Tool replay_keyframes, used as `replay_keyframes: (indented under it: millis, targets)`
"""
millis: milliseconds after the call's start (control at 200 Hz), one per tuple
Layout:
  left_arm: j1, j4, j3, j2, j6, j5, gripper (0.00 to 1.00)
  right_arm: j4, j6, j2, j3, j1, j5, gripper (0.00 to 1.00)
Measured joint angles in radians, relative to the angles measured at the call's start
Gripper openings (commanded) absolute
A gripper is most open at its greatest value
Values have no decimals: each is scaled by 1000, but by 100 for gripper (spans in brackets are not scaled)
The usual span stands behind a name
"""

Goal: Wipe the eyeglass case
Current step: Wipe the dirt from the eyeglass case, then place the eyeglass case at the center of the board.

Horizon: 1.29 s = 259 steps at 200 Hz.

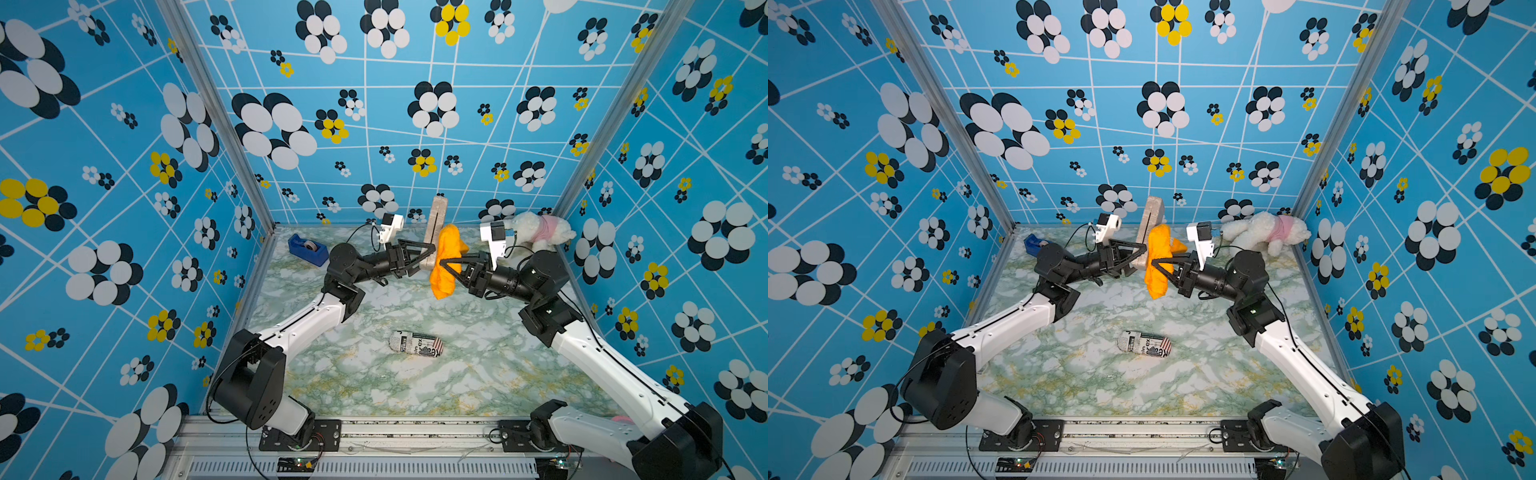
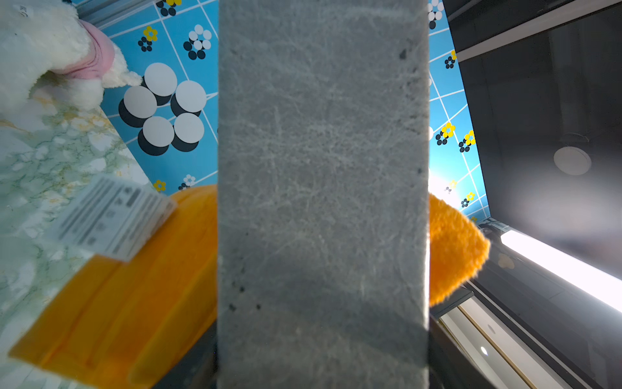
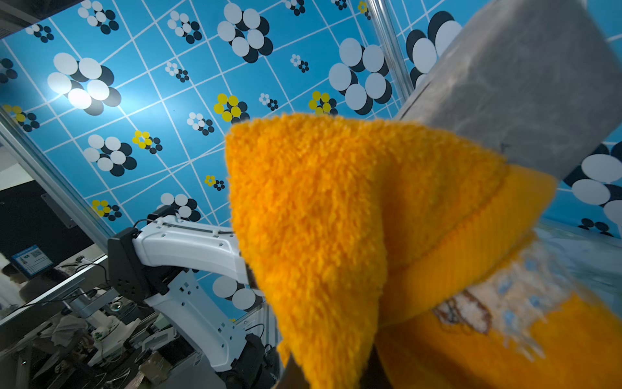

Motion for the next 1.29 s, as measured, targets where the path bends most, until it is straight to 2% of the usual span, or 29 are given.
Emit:
replay_keyframes:
  millis: [125, 215, 315, 425, 445, 560, 645, 725, 795, 860, 1109, 1294]
  targets:
    - [5, -76, 24, 24, 56, -30, 23, -38, 9, -42, -53, 47, -12, 0]
    - [2, -252, 38, 26, 166, -61, 22, -118, -14, -89, -73, 23, -8, 0]
    - [-2, -528, 83, 26, 322, -124, 22, -186, -24, -142, -78, -66, 17, 0]
    - [-5, -771, 121, 25, 436, -224, 26, -230, -28, -202, -102, -162, 106, 0]
    - [-9, -854, 130, 25, 464, -274, 26, -238, -32, -210, -108, -173, 126, 0]
    - [-30, -1076, 148, 25, 516, -442, 24, -255, -34, -210, -138, -204, 181, 0]
    - [-54, -1221, 159, 26, 513, -578, 17, -256, -34, -196, -166, -207, 183, 0]
    - [-79, -1321, 160, 27, 481, -712, 19, -257, -34, -185, -173, -207, 183, 0]
    - [-105, -1410, 167, 37, 445, -856, 25, -255, -31, -182, -174, -207, 183, 0]
    - [-122, -1474, 193, 70, 415, -942, 26, -234, -19, -183, -184, -207, 180, 0]
    - [-167, -1557, 228, 238, 274, -1127, 28, -149, 45, -199, -279, -207, 179, 0]
    - [-199, -1571, 274, 342, 153, -1167, 28, -150, 40, -242, -280, -207, 176, 0]
